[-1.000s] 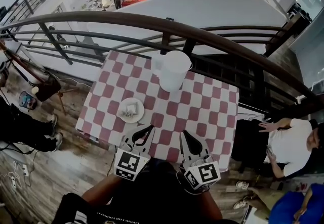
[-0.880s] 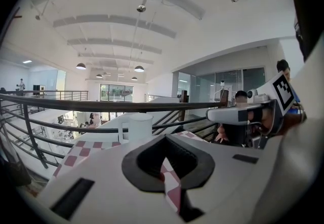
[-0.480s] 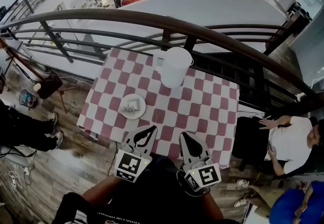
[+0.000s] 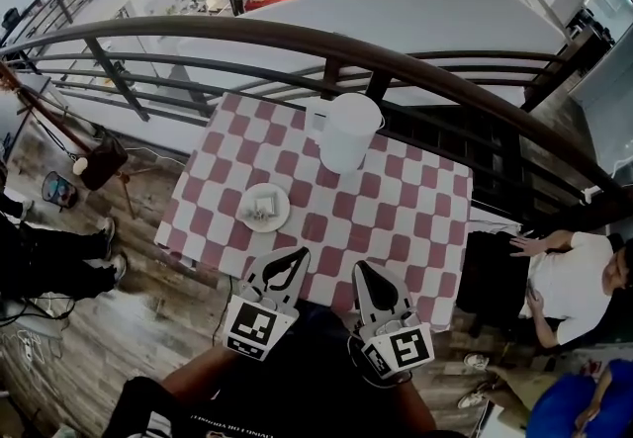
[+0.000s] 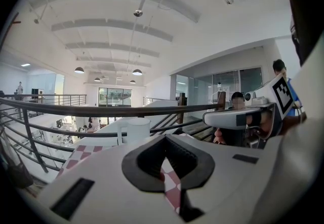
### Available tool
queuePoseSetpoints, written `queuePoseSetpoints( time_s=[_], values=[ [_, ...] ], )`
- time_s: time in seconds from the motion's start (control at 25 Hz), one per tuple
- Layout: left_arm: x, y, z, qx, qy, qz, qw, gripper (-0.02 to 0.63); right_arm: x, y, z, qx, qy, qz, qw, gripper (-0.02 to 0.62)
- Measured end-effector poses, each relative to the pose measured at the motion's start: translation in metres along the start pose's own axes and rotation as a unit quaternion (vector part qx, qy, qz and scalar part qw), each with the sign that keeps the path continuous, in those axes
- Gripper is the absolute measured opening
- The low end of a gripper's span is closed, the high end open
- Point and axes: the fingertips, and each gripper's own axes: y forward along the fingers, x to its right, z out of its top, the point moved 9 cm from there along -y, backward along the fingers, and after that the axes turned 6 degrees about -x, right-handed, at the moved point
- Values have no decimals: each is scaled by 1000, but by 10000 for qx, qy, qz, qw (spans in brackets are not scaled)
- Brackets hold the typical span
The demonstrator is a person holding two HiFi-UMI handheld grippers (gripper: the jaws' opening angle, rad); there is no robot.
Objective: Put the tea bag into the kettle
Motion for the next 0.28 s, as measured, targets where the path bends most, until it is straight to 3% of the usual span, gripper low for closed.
queuePoseSetpoints(
  time_s=[0.28],
  values=[
    [-2, 2, 0, 15, 25, 20, 10000, -2, 1, 2, -2, 21, 7, 21, 10000, 15]
  ],
)
